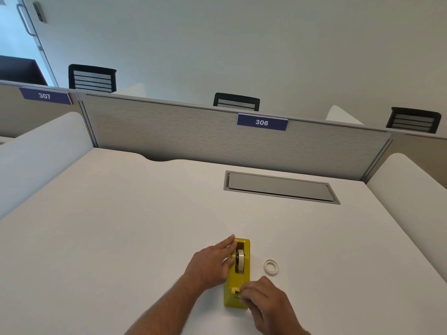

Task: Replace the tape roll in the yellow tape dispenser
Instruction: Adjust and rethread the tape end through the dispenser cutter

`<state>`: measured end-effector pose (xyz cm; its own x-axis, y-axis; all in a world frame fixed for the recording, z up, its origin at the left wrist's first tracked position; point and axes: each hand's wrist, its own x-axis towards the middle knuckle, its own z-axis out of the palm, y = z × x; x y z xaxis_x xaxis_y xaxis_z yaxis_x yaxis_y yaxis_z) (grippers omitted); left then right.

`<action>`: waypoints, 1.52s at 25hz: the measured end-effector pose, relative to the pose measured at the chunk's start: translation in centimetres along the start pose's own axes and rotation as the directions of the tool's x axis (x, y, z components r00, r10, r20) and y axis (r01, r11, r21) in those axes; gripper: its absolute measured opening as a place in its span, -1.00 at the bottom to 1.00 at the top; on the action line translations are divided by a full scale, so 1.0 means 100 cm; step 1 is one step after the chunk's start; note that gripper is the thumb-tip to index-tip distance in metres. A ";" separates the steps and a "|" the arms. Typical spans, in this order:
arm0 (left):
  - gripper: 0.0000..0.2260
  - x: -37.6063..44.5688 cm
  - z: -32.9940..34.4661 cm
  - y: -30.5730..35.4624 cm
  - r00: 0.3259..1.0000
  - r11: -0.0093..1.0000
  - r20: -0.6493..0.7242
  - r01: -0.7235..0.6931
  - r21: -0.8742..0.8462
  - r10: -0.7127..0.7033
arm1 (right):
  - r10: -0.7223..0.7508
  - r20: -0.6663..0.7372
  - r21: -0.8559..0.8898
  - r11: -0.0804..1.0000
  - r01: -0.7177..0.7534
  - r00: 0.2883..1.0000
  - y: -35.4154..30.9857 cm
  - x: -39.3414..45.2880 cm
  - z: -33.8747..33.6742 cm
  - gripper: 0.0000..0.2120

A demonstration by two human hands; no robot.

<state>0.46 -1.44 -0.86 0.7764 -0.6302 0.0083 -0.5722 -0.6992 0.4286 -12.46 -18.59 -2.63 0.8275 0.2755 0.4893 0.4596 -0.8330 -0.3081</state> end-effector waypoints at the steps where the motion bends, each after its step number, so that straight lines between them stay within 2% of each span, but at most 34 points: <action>1: -0.54 0.000 0.001 0.000 1.000 1.000 -0.001 0.003 -0.002 -0.003 | -0.025 0.001 -0.028 0.999 0.025 1.000 0.001 -0.001 0.000 -0.99; 7: -0.54 0.000 0.003 -0.002 1.000 1.000 -0.009 0.009 -0.004 -0.009 | -0.158 0.014 -0.148 0.976 0.158 0.987 0.005 -0.006 0.002 -0.92; 13: -0.54 -0.001 0.005 -0.002 1.000 1.000 -0.016 0.010 -0.010 -0.010 | -0.194 0.031 -0.230 0.953 0.196 0.981 0.006 -0.007 0.007 -0.94; 16: -0.54 0.000 0.005 -0.002 1.000 1.000 -0.013 0.014 -0.011 -0.014 | -0.209 0.043 -0.283 0.935 0.213 0.977 0.005 -0.009 0.010 -0.77; 18: -0.53 0.000 0.005 -0.002 1.000 1.000 -0.010 0.013 -0.008 -0.013 | -0.214 0.052 -0.303 0.927 0.220 0.975 0.006 -0.010 0.010 -0.76; 23: -0.54 0.000 0.006 -0.003 1.000 1.000 -0.015 0.014 -0.009 -0.014 | -0.245 0.043 -0.316 0.916 0.246 0.969 0.003 -0.003 0.000 -0.67; 26: -0.54 0.000 0.007 -0.003 1.000 1.000 -0.024 0.014 -0.014 -0.014 | -0.248 0.011 -0.309 0.920 0.240 0.969 -0.001 0.000 -0.006 -0.71; 30: -0.53 0.000 0.009 -0.004 1.000 1.000 -0.020 0.015 -0.014 -0.015 | -0.256 0.016 -0.316 0.916 0.248 0.966 -0.002 -0.002 -0.006 -0.66; 38: -0.54 0.000 0.010 -0.005 0.999 0.999 -0.038 0.017 -0.041 -0.018 | -0.252 -0.026 -0.287 0.929 0.234 0.967 0.001 -0.004 -0.001 -0.74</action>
<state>0.49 -1.46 -1.95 0.7962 -0.6040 0.0352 -0.5480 -0.6952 0.4651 -12.76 -18.83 -2.75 0.6762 0.4638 0.5724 0.5282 -0.8469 0.0622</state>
